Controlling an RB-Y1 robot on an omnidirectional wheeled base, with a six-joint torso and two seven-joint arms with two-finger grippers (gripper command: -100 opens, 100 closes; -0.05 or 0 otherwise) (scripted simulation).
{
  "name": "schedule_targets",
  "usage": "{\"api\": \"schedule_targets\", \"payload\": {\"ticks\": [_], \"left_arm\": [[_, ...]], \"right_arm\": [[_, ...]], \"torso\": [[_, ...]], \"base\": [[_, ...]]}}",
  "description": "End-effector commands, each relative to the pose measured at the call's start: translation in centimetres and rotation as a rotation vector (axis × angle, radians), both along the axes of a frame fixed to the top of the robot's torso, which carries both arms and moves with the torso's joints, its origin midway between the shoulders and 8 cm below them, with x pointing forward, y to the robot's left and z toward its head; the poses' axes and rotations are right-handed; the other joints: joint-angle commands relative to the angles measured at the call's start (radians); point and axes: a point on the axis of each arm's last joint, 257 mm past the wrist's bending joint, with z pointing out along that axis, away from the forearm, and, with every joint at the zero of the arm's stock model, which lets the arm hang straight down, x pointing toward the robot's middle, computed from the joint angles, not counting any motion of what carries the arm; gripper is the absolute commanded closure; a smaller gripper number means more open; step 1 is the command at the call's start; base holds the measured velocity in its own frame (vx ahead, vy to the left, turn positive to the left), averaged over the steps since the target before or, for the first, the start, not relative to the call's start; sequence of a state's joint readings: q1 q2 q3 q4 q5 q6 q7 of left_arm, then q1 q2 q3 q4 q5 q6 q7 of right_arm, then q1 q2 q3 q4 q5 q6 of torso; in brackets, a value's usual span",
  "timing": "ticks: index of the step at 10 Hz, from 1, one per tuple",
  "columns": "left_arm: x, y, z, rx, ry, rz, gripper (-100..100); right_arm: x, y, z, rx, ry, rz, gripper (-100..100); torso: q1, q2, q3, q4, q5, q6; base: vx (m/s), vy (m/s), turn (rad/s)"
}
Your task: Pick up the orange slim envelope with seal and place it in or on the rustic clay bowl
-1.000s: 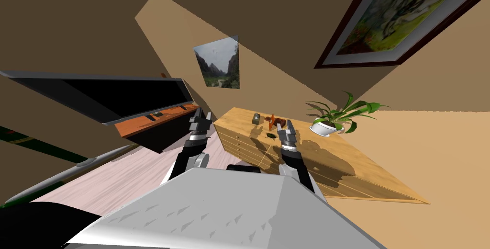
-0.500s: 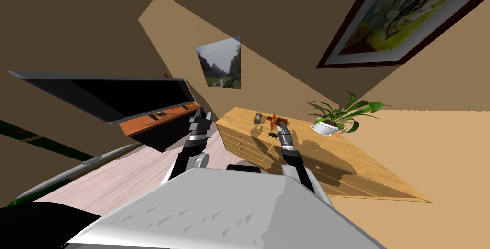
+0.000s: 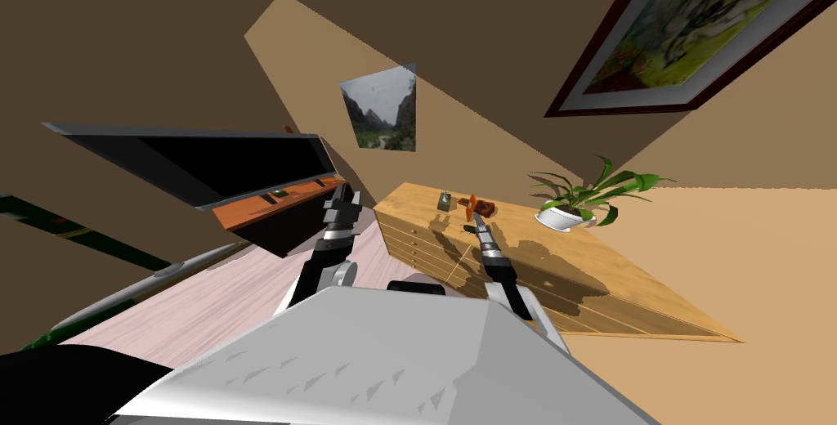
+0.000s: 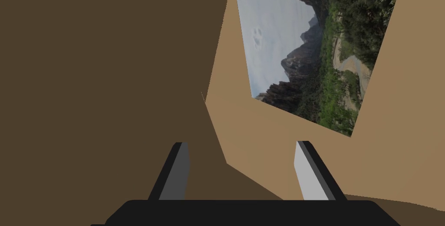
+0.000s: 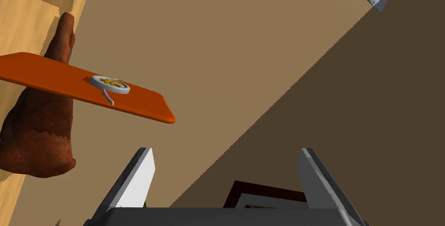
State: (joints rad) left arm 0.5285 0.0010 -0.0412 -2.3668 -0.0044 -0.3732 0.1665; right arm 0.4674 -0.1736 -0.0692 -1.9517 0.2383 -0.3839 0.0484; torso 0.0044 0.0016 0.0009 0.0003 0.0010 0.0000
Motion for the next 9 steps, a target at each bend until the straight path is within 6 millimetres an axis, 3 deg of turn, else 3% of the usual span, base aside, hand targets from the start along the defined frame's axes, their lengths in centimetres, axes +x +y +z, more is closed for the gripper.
{"api": "schedule_targets", "payload": {"ticks": [1,9], "left_arm": [[0.0,0.0,0.0,0.000,0.000,0.000,0],[0.0,0.0,0.0,0.000,0.000,0.000,0]], "right_arm": [[0.3,-1.6,-1.5,-0.080,0.047,-0.037,-100],[1.4,-9.0,-8.6,-0.444,0.260,-0.190,-100]], "torso": [[0.000,0.000,0.000,0.000,0.000,0.000],[0.000,-0.003,-0.002,-0.001,0.000,0.000]], "base": [[-0.010,0.066,0.019],[0.011,0.074,0.019]]}}
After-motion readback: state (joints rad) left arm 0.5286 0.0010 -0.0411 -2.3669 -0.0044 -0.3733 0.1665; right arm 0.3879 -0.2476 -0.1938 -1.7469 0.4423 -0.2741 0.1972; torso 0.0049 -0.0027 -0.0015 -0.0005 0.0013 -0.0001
